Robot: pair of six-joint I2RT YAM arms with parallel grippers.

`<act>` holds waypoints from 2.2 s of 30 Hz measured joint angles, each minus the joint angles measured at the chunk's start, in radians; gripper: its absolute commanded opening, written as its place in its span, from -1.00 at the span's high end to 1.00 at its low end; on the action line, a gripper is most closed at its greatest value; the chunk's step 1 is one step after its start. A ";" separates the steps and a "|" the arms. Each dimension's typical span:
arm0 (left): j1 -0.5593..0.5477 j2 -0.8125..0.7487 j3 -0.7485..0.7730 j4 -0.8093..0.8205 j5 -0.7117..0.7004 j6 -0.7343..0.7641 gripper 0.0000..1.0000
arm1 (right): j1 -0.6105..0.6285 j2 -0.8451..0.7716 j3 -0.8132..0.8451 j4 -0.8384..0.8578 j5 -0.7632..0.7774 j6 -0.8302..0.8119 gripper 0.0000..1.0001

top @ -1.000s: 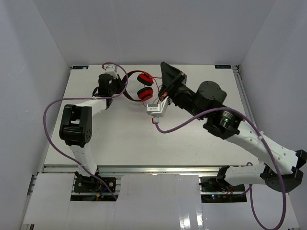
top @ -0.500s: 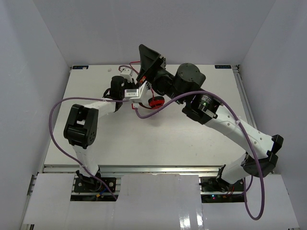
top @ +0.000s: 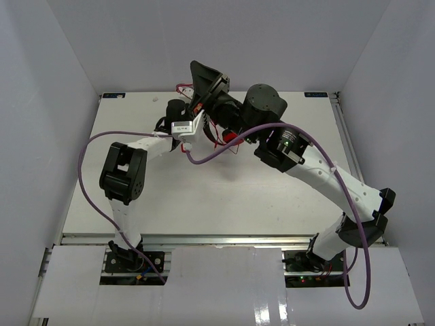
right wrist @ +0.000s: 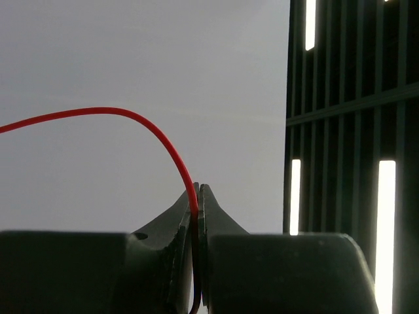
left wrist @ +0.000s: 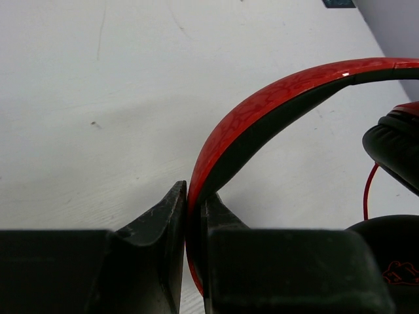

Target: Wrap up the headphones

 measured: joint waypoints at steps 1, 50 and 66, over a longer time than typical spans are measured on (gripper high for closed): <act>-0.004 0.008 0.018 -0.003 0.007 -0.017 1.00 | 0.002 -0.003 -0.008 -0.002 -0.001 0.009 0.85; -0.083 -0.703 -0.442 -0.157 0.350 0.084 1.00 | -0.276 0.094 0.025 -0.073 0.189 -0.040 0.85; 0.090 -0.852 -0.483 -0.244 0.424 0.033 1.00 | -0.276 -0.036 -0.109 -0.142 0.463 0.007 0.85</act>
